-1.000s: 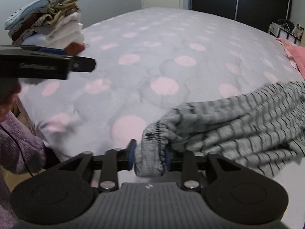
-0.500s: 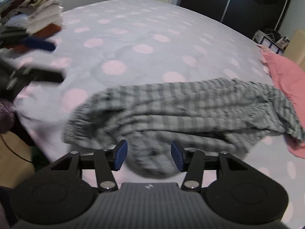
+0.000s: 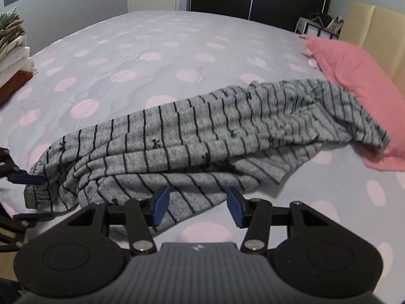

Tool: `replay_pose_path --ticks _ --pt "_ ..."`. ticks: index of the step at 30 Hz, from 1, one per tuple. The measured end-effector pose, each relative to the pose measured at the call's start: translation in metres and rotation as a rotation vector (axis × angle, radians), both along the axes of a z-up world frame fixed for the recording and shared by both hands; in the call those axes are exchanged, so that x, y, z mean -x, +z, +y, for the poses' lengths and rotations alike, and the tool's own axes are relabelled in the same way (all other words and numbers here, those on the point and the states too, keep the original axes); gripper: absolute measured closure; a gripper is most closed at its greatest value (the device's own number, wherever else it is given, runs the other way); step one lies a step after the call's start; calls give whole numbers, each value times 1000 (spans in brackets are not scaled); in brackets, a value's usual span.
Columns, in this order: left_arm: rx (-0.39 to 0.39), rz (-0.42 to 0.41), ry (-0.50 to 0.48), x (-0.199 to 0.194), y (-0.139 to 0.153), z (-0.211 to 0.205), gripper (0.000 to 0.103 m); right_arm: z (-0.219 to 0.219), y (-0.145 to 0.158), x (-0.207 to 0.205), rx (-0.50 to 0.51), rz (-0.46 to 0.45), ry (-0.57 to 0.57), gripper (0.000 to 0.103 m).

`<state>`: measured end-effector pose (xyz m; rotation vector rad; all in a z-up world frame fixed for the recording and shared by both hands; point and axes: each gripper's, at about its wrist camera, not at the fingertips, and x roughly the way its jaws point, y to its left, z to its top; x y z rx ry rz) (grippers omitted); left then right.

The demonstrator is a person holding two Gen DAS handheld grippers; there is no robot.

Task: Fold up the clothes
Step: 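Pull the striped garment across the bed with the right gripper, spreading it, then grasp a ribbed cuff with the left gripper while the right gripper grasps the garment edge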

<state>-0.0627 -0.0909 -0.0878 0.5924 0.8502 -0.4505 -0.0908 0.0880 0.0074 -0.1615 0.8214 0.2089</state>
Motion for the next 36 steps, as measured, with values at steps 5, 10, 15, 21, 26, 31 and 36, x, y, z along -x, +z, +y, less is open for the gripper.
replay_pose_path --ticks 5,10,15,21,26,31,36 --pt "8 39 72 -16 -7 11 92 -11 -7 -6 -5 5 -25 50" --pt "168 6 206 -30 31 42 100 -33 -3 -14 11 -14 -74 50" --pt "352 -101 358 -44 91 88 102 -53 -2 -33 145 -73 -67 49" --pt "388 -212 448 -69 135 126 103 -86 -19 -76 322 -87 -45 49" --pt "405 -201 497 -85 140 149 103 -126 -40 -118 450 -89 -85 51" --pt "363 -110 388 -93 114 136 99 -150 -66 -157 591 -75 -48 51" --pt "357 -29 348 -108 84 129 53 -165 -77 -183 641 -80 -47 55"
